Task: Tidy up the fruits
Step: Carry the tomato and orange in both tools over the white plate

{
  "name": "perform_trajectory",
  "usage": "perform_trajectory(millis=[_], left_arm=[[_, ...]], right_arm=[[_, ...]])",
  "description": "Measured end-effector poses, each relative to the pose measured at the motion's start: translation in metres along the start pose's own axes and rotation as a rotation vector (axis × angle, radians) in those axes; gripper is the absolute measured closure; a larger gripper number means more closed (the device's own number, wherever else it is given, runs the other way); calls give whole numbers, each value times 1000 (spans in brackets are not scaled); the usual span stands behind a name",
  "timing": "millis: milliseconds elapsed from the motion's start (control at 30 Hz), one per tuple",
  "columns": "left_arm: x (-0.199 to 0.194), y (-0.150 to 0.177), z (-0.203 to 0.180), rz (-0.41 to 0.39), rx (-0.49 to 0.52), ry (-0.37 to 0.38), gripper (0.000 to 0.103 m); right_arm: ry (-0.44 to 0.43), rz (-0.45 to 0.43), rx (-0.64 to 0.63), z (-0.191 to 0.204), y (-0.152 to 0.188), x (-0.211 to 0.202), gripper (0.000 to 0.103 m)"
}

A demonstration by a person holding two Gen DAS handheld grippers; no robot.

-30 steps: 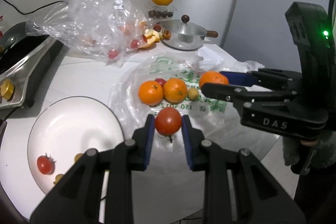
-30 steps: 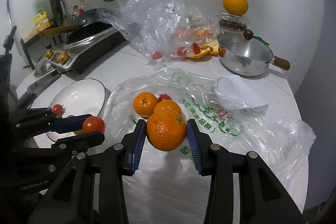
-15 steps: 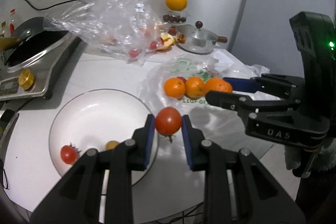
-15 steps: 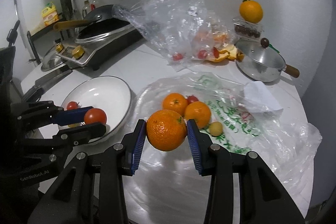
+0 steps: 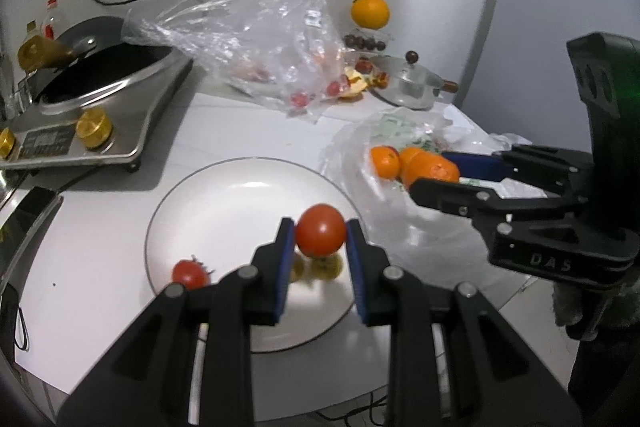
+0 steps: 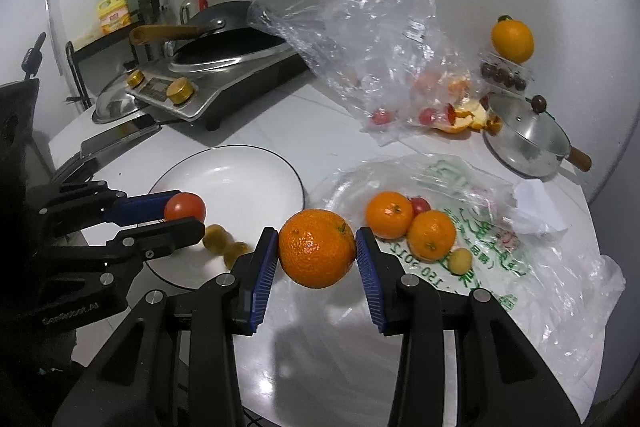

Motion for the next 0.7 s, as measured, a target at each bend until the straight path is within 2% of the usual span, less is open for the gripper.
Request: perform_trajectory(millis=[700], left_arm=[[13,25,51,37,-53,-30,76]], right_arm=[[-22,65,-34,40,1,41,61]])
Point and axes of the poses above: each gripper's, at about its wrist camera, not at the fingertips, and x roughly the way its jaws point, z to its left, y to its underside, the point moved 9 cm from there along x, roughly the way its jaws point, and after that the axes turned 5 degrees about x, right-handed, at the moved point
